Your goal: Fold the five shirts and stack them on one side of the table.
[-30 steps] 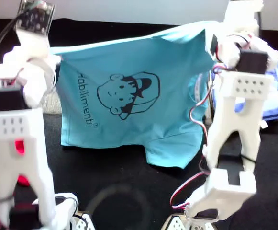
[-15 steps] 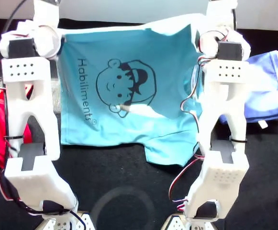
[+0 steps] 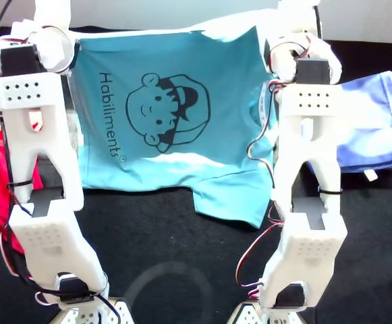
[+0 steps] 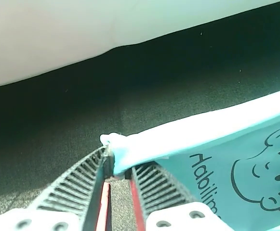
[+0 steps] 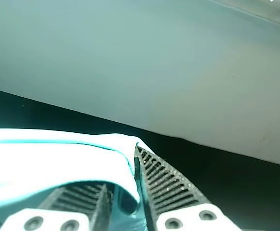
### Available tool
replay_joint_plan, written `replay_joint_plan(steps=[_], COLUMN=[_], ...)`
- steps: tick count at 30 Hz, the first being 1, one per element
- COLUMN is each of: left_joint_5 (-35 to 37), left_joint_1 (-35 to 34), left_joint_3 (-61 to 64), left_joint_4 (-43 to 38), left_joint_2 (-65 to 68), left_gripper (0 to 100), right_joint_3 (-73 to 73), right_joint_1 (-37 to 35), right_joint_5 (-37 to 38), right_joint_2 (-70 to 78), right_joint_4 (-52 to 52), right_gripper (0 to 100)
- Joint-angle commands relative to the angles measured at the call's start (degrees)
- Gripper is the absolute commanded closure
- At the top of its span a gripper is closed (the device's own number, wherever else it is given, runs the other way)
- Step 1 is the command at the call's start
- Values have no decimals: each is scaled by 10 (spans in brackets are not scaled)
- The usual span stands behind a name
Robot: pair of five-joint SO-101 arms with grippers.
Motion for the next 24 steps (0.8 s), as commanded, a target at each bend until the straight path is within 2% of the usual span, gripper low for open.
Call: replay_joint_plan(steps=[1, 7, 10, 18, 24], left_joint_5=[-1, -1, -1, -1, -2], left_joint_1=[-8, -7, 3, 22, 24], left_joint_3=[-22, -22, -23, -25, -37], left_joint_4=[1, 4, 32, 105, 196], left_joint_2=[7, 71, 117, 201, 204], left_gripper=[992, 992, 992, 992, 992], right_joint_3=[18, 58, 67, 65, 31], right_joint_1=[-3, -3, -3, 0, 0], right_joint_5=[6, 6, 6, 6, 9], right_joint_2=[10, 68, 97, 122, 98], right_joint_4=[-8, -5, 26, 155, 306], right_gripper=[992, 992, 992, 992, 992])
